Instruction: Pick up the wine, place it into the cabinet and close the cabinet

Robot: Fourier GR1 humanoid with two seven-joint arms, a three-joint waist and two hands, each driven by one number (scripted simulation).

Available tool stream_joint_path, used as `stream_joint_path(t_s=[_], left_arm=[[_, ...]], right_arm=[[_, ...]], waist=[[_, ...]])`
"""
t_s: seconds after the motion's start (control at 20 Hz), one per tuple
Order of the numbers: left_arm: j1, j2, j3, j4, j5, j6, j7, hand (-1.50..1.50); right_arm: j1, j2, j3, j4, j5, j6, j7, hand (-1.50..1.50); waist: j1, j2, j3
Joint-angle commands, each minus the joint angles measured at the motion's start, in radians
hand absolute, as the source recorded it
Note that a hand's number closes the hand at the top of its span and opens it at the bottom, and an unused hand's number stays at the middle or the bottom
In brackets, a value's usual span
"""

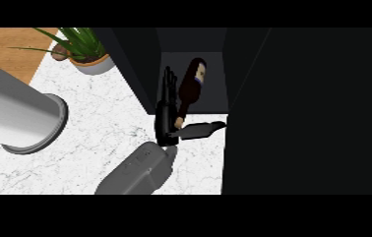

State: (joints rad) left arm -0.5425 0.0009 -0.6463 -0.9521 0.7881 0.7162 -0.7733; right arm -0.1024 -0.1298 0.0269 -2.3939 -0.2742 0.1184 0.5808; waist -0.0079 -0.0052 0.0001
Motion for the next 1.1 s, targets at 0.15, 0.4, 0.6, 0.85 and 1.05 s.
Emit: stream_joint_path(t_s=[0.15,0.4,0.6,0.85,1.05], left_arm=[[0.179,-0.001,-0.143,-0.315,-0.084,0.170,0.032,-1.50],[0.318,0.046,-0.146,-0.452,-0.145,0.172,0.027,-1.50],[0.413,0.074,-0.241,-0.599,-0.224,0.291,0.085,-1.50],[0.438,0.148,-0.215,-0.767,-0.255,0.272,0.166,-1.50],[0.560,0.262,-0.265,-0.882,-0.281,0.207,0.141,-1.50]], right_arm=[[0.038,0.011,-0.006,-0.065,-0.005,0.000,-0.014,-1.50],[0.117,-0.011,-0.046,-0.130,-0.046,0.026,-0.011,-1.50],[0.000,-0.042,-0.065,-0.114,-0.072,-0.016,0.086,-1.50],[0.086,0.013,0.007,-0.125,-0.021,0.011,0.007,-1.50],[0.075,-0.022,-0.029,-0.079,-0.121,0.067,0.025,-1.50]], waist=[[0.010,0.001,0.000],[0.006,0.001,0.000],[0.009,0.001,0.000],[0.007,0.002,0.000],[0.010,0.002,0.000]])
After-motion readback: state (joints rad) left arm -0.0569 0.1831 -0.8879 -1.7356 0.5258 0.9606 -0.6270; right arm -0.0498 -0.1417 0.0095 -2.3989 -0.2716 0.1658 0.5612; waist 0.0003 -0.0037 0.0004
